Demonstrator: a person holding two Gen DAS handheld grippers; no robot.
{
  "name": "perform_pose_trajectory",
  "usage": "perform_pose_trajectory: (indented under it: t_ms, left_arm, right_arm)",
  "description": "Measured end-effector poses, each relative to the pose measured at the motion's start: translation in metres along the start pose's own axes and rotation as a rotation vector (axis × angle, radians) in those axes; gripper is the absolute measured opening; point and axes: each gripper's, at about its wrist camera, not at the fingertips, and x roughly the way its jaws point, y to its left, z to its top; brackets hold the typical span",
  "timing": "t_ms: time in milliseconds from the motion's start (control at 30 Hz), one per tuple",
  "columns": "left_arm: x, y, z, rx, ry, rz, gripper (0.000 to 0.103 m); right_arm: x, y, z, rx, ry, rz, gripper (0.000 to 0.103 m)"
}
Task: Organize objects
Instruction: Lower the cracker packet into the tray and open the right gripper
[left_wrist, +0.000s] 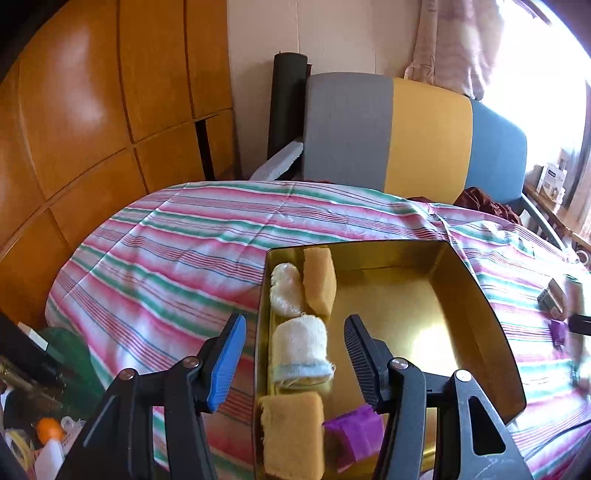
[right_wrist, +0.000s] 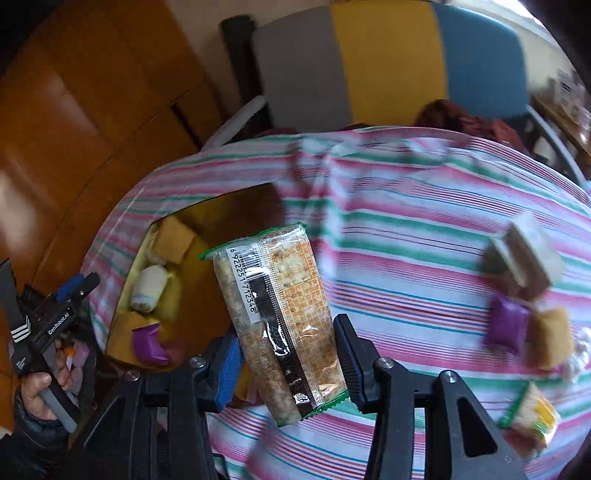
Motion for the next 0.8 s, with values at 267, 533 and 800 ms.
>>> perform_pose_trajectory:
  t_ms: [267, 533, 800]
  left_arm:
    - [-0.002, 0.016, -0.014, -0.006, 0.006, 0.016, 0.057]
    - [0.002, 0.041, -0.019, -0.032, 0.014, 0.034, 0.057]
    - [0.006, 0.071, -0.020, -0.092, 0.019, 0.054, 0.057]
  right_arm:
    - [0.063, 0.072, 0.014, -0.084, 0.122, 0.045, 0.047]
    - [0.121, 0.100, 0.032, -0.038, 0.240, 0.011, 0.047]
    - [0.163, 0.128, 0.045, 0.006, 0.306, -0.014, 0.047]
